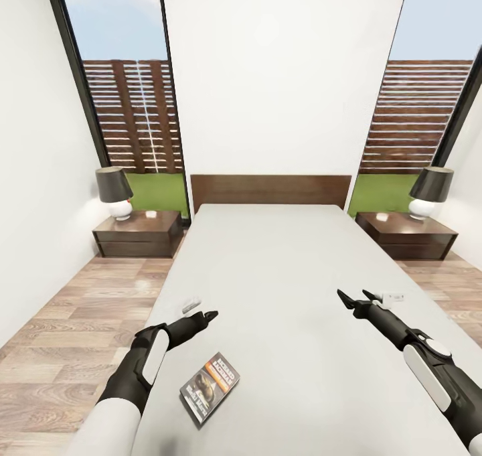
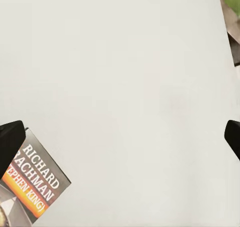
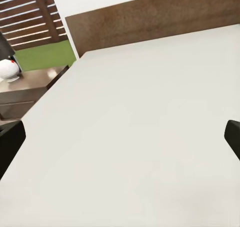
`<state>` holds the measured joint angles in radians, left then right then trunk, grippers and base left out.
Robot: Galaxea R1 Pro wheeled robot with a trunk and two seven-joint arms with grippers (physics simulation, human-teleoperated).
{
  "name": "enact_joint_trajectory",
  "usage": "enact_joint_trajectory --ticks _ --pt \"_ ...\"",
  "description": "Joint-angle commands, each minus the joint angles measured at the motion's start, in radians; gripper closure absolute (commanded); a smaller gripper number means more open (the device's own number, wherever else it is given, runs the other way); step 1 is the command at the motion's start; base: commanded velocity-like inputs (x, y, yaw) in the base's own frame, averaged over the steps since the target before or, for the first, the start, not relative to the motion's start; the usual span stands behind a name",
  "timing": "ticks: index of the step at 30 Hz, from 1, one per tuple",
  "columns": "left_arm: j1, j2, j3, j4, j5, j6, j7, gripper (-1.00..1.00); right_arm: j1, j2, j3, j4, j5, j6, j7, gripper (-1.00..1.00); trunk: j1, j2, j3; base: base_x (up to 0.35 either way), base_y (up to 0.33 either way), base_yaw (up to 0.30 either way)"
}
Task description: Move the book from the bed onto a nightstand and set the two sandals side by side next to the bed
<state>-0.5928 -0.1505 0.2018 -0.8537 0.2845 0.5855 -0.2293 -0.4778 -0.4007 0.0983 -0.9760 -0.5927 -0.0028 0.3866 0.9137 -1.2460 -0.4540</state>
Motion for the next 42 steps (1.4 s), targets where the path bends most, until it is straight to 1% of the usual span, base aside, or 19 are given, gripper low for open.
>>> enact_joint_trajectory --ticks 1,42 --pt "-0.001 -0.001 0.006 -0.001 0.004 0.008 -0.003 -1.00 -0.001 -0.001 0.003 0.000 -0.010 0.000 0.001 -1.00 0.004 -0.008 -0.004 0.000 0.000 0.000" --pt "-0.001 0.002 0.007 -0.001 0.005 0.008 -0.003 -1.00 -0.001 -0.003 0.001 -0.004 -0.010 -0.011 0.003 -1.00 0.161 -0.295 -0.133 0.000 0.000 0.000"
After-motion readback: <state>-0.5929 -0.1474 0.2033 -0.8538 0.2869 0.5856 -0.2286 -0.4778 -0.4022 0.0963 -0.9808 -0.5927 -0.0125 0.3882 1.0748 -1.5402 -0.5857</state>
